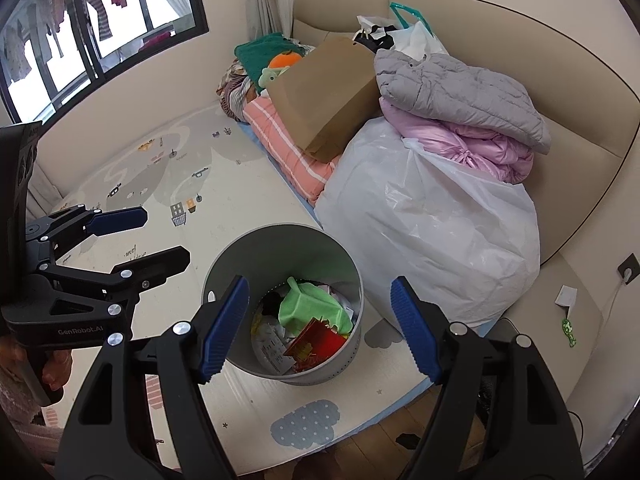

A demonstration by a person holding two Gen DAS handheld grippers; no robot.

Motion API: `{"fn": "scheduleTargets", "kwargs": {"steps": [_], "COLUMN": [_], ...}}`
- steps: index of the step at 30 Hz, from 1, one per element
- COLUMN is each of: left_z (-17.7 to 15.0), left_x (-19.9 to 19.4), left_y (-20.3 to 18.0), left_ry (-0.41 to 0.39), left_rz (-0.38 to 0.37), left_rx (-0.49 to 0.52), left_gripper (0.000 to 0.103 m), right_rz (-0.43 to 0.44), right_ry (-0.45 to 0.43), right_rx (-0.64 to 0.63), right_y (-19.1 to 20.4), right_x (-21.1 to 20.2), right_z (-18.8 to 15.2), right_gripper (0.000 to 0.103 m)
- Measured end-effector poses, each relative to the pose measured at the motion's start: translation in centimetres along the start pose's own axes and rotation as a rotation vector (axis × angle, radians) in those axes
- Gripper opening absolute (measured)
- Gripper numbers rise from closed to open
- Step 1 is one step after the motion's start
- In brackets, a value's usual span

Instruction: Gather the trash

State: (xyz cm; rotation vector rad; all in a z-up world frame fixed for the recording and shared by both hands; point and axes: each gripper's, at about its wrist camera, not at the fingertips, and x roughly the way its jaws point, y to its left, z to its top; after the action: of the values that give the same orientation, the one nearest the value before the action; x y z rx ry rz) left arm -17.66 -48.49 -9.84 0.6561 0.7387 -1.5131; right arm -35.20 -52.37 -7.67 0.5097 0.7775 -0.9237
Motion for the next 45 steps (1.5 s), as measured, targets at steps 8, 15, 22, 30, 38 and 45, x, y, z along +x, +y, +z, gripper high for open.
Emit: {"fn": "scheduleTargets", "kwargs": {"steps": [8, 15, 22, 30, 38, 45], "left_z": [-1.7, -4.8, -9.7, -17.2, -23.8, -26.3], "left_x": [-2.4, -5.2, -9.7, -17.3, -24.9, -29.9], "left_y": [0.2, 2.7, 6.5, 10.1, 11.5, 11.8], "left_ry": [-0.018, -0.022, -0.032, -0.058, -0.075, -0.053], "left_rz": [0.048, 0.144, 0.314, 0.55, 0.736, 0.829], "left_rx": [-0.052, -0.18, -0.377, -0.678, -0.888, -0.93], "left_gripper": [0.079, 0.079, 0.079, 0.081, 0.082, 0.085], "right_rz": [0.042, 0.139, 0.302, 0.506, 0.644, 0.675], "right_ry": [-0.005, -0.006, 0.005, 0.022, 0.04, 0.035], "right_rx": [-0.058, -0.162, -0.333, -0.575, -0.732, -0.765], "right_y": [1.2, 4.6, 11.2, 21.1, 29.6, 34.3], "right_x": [-0.9, -1.0, -0.5, -1.2, -3.4, -5.8], "right_z": [-0.5, -0.6, -0.5, -1.5, -3.7, -4.9], "right_gripper": [0.071, 0.071, 0.075, 0.078, 0.09, 0.096]}}
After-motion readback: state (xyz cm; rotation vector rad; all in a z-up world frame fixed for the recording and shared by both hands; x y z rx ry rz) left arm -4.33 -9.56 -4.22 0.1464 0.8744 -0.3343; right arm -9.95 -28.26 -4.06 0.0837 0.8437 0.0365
